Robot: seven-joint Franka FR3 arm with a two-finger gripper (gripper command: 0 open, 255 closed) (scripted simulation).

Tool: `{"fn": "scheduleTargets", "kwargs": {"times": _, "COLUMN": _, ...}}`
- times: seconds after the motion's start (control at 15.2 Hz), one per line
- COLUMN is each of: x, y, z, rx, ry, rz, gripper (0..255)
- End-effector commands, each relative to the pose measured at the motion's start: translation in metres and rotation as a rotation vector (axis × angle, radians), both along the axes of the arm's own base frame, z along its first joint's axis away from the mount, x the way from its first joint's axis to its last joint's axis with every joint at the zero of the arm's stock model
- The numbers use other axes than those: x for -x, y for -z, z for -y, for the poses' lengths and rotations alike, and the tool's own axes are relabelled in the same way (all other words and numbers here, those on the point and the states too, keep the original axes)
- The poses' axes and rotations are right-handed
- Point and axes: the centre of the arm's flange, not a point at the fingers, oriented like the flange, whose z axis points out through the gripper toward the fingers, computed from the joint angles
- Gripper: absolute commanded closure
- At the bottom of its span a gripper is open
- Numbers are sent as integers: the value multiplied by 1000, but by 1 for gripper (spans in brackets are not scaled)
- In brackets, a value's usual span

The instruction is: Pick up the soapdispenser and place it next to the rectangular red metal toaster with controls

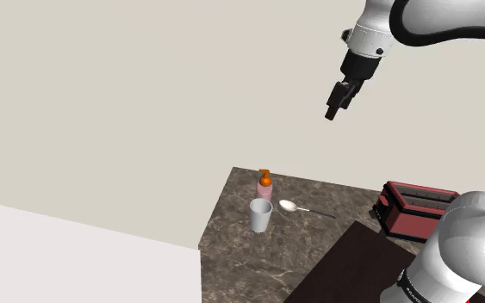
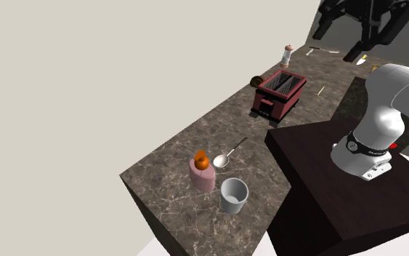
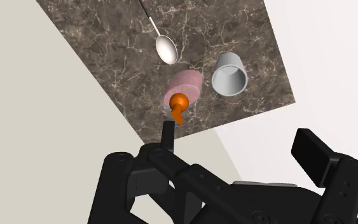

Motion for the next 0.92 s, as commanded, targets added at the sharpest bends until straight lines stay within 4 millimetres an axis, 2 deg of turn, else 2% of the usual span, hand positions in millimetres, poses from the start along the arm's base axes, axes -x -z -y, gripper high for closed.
{"fn": "scheduleTargets", "kwargs": {"times": 0.0, "x": 0, "y": 0, "z": 0, "rx": 0, "ry": 0, "rz": 0, "gripper": 0}}
{"fn": "scheduleTargets", "kwargs": {"times": 0.86, "x": -118, "y": 127, "z": 44, "rx": -53, "ry": -5, "rz": -76, "gripper": 0}}
